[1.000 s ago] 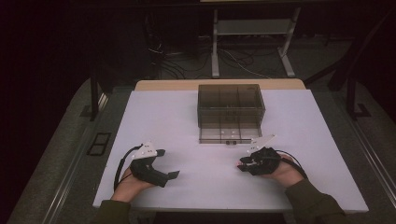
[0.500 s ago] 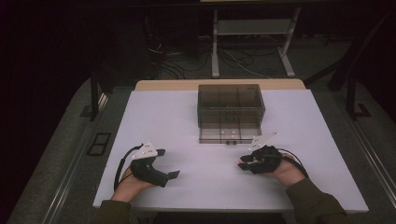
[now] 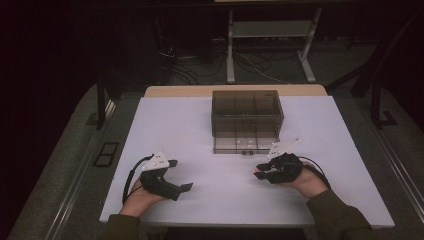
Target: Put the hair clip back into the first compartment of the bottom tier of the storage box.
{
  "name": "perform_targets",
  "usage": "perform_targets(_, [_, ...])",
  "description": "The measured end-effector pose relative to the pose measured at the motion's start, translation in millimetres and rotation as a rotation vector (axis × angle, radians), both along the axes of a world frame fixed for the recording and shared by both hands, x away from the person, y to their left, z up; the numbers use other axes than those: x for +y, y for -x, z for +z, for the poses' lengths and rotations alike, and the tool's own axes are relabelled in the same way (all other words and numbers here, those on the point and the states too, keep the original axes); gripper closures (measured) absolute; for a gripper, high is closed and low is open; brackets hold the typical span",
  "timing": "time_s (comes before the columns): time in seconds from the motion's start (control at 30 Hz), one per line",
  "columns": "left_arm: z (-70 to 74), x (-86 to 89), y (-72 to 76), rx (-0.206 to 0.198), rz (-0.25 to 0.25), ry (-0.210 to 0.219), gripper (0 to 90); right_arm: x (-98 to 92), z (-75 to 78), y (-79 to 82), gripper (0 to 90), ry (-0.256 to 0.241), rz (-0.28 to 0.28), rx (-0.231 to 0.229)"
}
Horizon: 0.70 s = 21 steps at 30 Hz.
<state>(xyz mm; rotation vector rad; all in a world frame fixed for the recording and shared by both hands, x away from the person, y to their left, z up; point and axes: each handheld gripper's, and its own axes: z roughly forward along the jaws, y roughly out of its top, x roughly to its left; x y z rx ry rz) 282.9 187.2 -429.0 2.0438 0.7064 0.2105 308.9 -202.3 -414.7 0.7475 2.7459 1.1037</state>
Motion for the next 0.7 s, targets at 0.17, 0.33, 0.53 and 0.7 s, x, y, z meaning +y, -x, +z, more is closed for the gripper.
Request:
perform_targets(0.17, [0.2, -1.5, 0.7, 0.0, -0.003, 0.004, 0.0, 2.6, 2.8, -1.6, 67.0, -0.003, 0.003, -0.004])
perform_targets(0.33, [0.5, -1.8, 0.6, 0.0, -0.003, 0.005, 0.0, 3.9, 5.1, -4.0, 67.0, -0.015, 0.004, -0.004])
perform_targets(0.53, [0.0, -3.1, 0.7, 0.003, -0.004, 0.007, 0.0, 4.9, 8.3, -8.2, 67.0, -0.027, 0.003, -0.007])
perform_targets(0.7, [-0.2, -3.1, 0.4, 0.002, -0.005, 0.005, 0.0, 6.4, 11.4, -11.9, 67.0, -0.038, -0.002, -0.009])
